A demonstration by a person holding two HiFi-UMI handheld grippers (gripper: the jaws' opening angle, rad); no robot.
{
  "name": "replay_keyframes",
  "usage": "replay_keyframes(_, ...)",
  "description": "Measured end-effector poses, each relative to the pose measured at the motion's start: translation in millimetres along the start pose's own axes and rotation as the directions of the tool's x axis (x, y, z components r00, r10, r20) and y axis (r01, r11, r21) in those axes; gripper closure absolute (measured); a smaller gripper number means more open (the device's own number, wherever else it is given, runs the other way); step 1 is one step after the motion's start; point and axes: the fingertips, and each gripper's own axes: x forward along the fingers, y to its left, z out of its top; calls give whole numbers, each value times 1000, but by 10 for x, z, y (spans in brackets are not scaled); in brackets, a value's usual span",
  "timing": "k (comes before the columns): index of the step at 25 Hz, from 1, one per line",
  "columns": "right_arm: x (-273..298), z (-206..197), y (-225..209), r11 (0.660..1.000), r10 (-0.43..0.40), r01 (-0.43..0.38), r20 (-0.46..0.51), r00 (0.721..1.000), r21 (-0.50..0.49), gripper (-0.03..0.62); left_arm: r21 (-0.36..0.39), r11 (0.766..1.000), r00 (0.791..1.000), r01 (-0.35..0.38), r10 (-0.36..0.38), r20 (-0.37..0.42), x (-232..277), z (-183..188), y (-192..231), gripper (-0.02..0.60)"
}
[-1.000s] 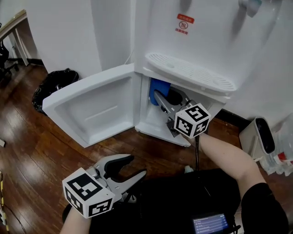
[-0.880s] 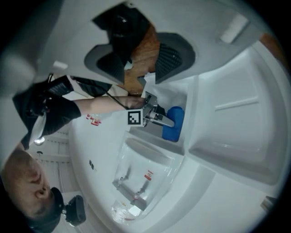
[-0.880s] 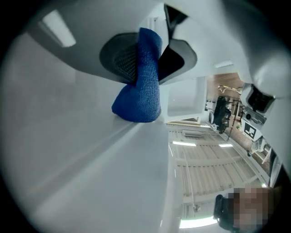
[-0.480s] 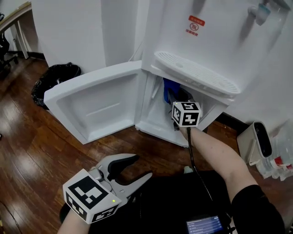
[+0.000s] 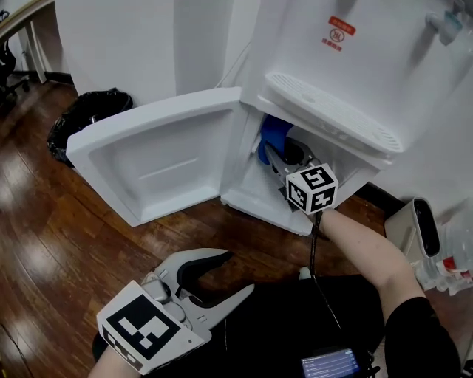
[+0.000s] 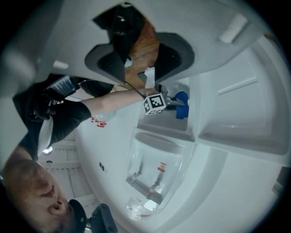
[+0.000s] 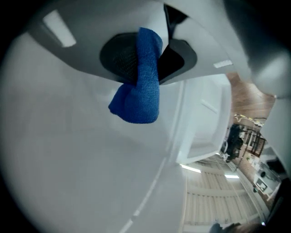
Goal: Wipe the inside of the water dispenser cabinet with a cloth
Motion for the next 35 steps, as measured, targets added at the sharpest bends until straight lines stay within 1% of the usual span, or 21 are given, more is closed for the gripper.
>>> replay_keyframes(2, -147, 58, 275, 995, 103, -103, 9, 995, 13, 491, -12, 1000, 1000, -3, 3, -12, 22, -36, 1, 377)
replay_keyframes(4, -286, 93, 504, 979, 193, -194, 17, 981, 56, 491, -25, 1000, 1000, -9, 9, -27, 43, -78, 8, 377)
replay_keyframes(5, -345, 107, 571, 971, 221, -222, 24, 975, 83, 490, -30, 999, 999, -12, 11, -32, 52, -94, 12, 379)
replay_keyframes(6, -392, 111, 586, 968, 224, -226, 31, 974, 109, 490, -33, 999, 999, -14, 13, -37, 60, -108, 16, 379)
replay_keyframes(7, -419, 90, 538, 971, 193, -196, 33, 981, 135, 491, -32, 999, 999, -16, 15, -41, 66, -119, 19, 379)
replay_keyframes(8, -422, 31, 426, 978, 130, -132, 24, 991, 159, 491, -28, 999, 999, -17, 16, -44, 68, -125, 19, 379)
replay_keyframes(9, -397, -73, 269, 983, 46, -45, -2, 999, 178, 490, -23, 1000, 999, -18, 16, -45, 68, -125, 16, 379)
replay_keyframes(10, -346, -212, 94, 981, -40, 48, -44, 998, 187, 490, -15, 1000, 999, -17, 16, -46, 67, -120, 11, 379)
replay_keyframes(11, -275, -367, -75, 974, -118, 134, -95, 988, 182, 490, -9, 1000, 999, -15, 15, -45, 66, -110, 3, 379)
replay_keyframes(12, -195, -519, -223, 966, -182, 205, -145, 973, 160, 490, -4, 1000, 999, -12, 12, -42, 65, -100, -7, 379)
replay_keyframes(13, -112, -653, -345, 958, -232, 257, -183, 955, 127, 490, -4, 1000, 999, -8, 8, -39, 65, -90, -19, 379)
replay_keyframes(15, 46, -852, -516, 947, -292, 313, -219, 931, 66, 490, -12, 1000, 1000, 6, -6, -28, 64, -69, -44, 379)
replay_keyframes(17, 193, -947, -578, 946, -301, 319, -216, 929, 52, 490, -14, 1000, 1000, 19, -19, -14, 56, -37, -60, 380)
replay_keyframes(18, 266, -957, -560, 951, -287, 305, -207, 935, 59, 490, -8, 1000, 1000, 23, -23, -6, 49, -16, -63, 383)
replay_keyframes(20, 389, -948, -444, 963, -231, 252, -191, 954, 98, 490, 7, 1000, 1000, 27, -27, 12, 32, 32, -62, 388)
replay_keyframes(24, 333, -898, -113, 965, -79, 115, -157, 984, 234, 491, 5, 1000, 999, 25, -25, 27, 6, 67, -54, 390)
replay_keyframes(26, 190, -846, 137, 963, 9, 28, -135, 991, 267, 491, 3, 1000, 999, 21, -21, 39, 3, 87, -44, 390)
replay_keyframes(28, 59, -810, 423, 958, 88, -48, -130, 988, 284, 491, -6, 1000, 999, 13, -13, 30, 4, 60, -26, 390)
replay_keyframes(31, -104, -797, 742, 948, 175, -123, -158, 972, 294, 490, -34, 999, 1000, -1, 1, -6, 25, -31, 5, 391)
replay_keyframes(33, -216, -736, 893, 930, 249, -186, -169, 954, 316, 491, -46, 999, 1000, -10, 9, -22, 42, -91, 34, 391)
replay_keyframes(35, -347, -594, 1040, 904, 325, -256, -161, 932, 344, 491, -39, 999, 1000, -21, 21, -21, 52, -140, 69, 391)
